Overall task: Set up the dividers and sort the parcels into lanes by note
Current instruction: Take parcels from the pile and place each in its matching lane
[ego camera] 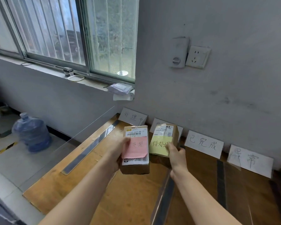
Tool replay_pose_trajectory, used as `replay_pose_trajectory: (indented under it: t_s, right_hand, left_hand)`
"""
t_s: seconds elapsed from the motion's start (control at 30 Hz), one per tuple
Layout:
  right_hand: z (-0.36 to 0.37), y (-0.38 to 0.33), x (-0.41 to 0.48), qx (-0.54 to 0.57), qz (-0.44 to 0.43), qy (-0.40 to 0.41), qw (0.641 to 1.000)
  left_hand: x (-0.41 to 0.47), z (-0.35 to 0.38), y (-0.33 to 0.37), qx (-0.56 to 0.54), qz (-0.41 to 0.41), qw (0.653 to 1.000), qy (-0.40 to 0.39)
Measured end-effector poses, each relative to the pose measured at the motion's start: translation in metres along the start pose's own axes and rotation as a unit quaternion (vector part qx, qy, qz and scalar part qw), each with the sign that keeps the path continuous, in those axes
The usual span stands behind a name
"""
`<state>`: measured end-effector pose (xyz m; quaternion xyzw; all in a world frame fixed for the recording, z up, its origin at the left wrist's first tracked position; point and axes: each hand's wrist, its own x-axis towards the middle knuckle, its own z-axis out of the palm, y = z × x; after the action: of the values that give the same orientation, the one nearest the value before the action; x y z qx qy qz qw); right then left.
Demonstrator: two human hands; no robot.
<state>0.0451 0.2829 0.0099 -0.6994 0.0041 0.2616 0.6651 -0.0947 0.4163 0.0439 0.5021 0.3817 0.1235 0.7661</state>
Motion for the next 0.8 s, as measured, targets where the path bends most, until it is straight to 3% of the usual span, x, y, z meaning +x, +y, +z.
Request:
replay_pose_trajectory:
  t_s: [0.1, 0.27, 0.57, 0.8]
  right_hand:
    - [0.009, -0.012, 0.016, -0.023, -0.011, 0.027, 0.999]
    - [0.029, -0.017, 0.046, -0.050, -0.013, 0.066, 0.996]
    - [0.065, 0.009, 0.101, -0.021, 0.091, 0.119, 0.989]
    - [0.071, 0.035, 0.131, -0.050, 0.135, 0.143, 0.979]
  left_hand:
    - [0.019, 0.001, 0.006, 0.013, -0.017, 0.999, -0.029]
    - [0.055, 0.001, 0.015, 0.053, 0.042, 0.997, -0.027]
    - [0.115, -0.012, 0.036, 0.053, 0.076, 0.996, -0.017]
    - [0.145, -0.003, 0.032, 0.064, 0.071, 0.994, -0.059]
